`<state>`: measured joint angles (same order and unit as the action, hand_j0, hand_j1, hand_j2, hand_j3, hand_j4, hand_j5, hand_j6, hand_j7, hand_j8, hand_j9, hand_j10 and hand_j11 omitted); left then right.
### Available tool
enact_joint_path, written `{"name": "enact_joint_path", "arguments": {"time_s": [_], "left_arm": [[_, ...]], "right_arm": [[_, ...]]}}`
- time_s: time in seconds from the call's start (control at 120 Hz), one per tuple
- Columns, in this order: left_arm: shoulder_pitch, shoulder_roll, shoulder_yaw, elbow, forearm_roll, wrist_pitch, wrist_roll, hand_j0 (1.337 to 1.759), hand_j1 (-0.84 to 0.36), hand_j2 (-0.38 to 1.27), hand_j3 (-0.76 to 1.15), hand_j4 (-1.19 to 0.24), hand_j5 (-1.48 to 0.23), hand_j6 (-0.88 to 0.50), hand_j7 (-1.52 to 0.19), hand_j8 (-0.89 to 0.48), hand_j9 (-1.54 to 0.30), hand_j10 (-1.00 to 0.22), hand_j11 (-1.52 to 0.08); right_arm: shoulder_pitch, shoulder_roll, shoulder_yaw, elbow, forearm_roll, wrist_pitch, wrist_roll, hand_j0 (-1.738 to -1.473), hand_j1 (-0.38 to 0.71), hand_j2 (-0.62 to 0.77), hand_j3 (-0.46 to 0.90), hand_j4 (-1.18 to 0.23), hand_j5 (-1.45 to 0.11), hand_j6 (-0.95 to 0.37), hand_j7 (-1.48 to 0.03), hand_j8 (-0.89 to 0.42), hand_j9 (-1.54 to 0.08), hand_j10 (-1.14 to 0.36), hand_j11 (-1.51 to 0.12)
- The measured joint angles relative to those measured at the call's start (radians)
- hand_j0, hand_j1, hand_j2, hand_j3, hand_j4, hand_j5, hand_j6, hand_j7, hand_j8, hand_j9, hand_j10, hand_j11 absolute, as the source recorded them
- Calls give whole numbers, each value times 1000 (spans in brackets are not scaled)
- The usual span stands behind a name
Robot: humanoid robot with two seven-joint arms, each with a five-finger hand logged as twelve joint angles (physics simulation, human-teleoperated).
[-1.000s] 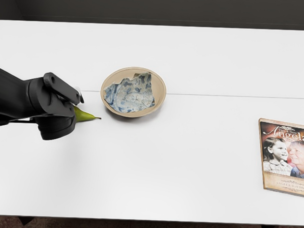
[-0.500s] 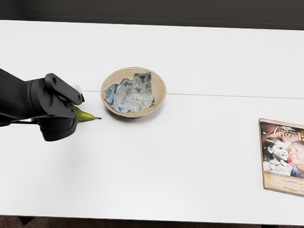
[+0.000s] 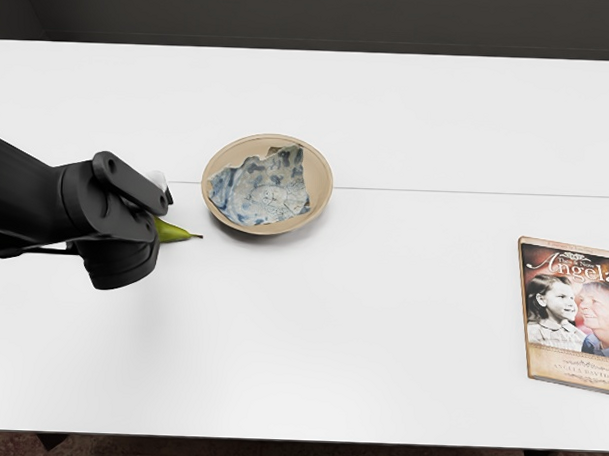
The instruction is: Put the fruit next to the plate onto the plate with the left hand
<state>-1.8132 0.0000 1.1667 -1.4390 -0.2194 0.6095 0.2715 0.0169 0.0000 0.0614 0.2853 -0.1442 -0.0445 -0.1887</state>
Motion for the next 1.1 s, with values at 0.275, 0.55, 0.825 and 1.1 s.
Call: {"name": "enact_joint_path", "arguments": {"time_s": [0.275, 0.55, 0.825, 1.1], "left_arm": [[8, 0, 0, -3, 2, 1, -1, 1658, -118, 78, 0, -389, -506, -389, -506, -389, -506, -389, -506], [15, 0, 1, -3, 3, 1, -4, 1658, -150, 84, 0, -416, -541, -416, -541, -416, -541, -416, -541], [18, 0, 3, -3, 6, 1, -5, 1658, -170, 87, 0, -433, -562, -433, -562, -433, -562, -433, -562], [20, 0, 4, -3, 8, 1, -5, 1658, -196, 91, 0, -455, -591, -455, -591, -455, -591, -455, -591]], "right_arm": [[0, 0, 0, 0, 0, 0, 0, -1658, -349, 0, 0, 0, 0, 0, 0, 0, 0, 0, 0], [0, 0, 0, 0, 0, 0, 0, -1658, -349, 0, 0, 0, 0, 0, 0, 0, 0, 0, 0], [0, 0, 0, 0, 0, 0, 0, -1658, -349, 0, 0, 0, 0, 0, 0, 0, 0, 0, 0], [0, 0, 0, 0, 0, 0, 0, -1658, -349, 0, 0, 0, 0, 0, 0, 0, 0, 0, 0]]}}
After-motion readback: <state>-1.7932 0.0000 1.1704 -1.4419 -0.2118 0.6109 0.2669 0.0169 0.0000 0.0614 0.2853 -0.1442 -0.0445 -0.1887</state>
